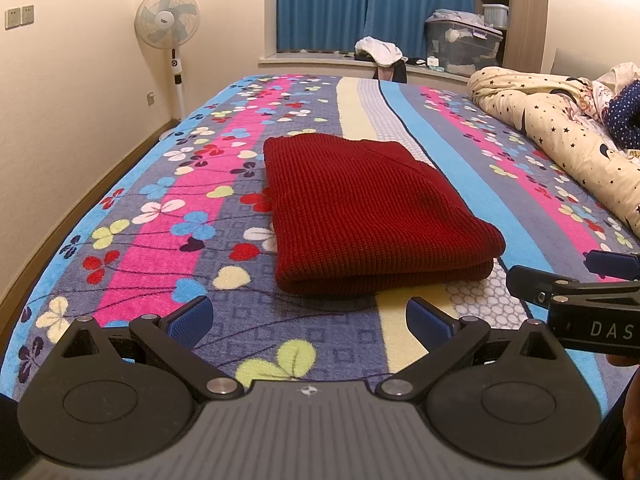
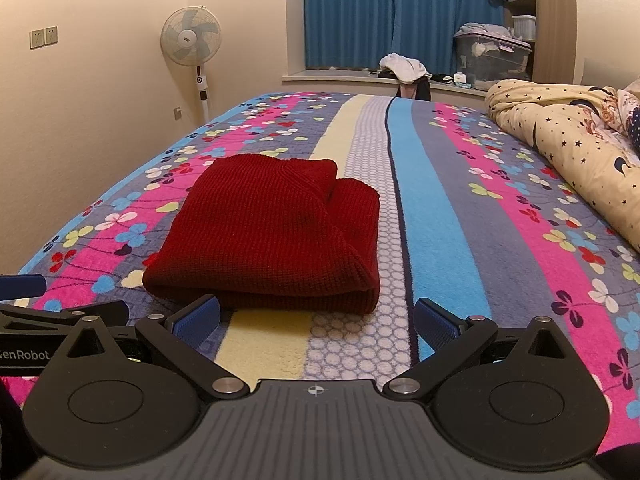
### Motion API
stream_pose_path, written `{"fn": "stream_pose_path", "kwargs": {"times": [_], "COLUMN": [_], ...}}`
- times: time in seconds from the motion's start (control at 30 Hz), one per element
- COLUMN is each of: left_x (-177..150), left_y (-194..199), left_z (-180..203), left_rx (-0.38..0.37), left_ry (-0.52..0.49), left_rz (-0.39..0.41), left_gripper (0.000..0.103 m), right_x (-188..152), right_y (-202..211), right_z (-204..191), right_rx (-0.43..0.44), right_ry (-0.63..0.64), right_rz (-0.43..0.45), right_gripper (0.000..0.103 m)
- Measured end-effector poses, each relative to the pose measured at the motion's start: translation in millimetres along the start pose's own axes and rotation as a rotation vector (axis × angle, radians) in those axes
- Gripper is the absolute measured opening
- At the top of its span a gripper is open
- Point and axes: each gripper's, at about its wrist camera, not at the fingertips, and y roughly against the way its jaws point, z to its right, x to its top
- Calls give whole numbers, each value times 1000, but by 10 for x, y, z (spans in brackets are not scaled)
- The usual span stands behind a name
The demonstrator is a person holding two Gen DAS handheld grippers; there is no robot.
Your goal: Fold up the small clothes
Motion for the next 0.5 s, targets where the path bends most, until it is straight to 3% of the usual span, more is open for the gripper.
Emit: {"fn": "stream_pose_path", "kwargs": {"times": [0.5], "left_x": [7], "left_y": [-4], "left_z": [4], "left_rx": [-3], "left_ry": [-3], "left_rz": [3], "left_gripper": [103], "right_x": [1], "right_y": [-2], "right_z": [-18], "right_rx": [2], "right_ry": [1], "right_rz": [0], "right_gripper": [102]}}
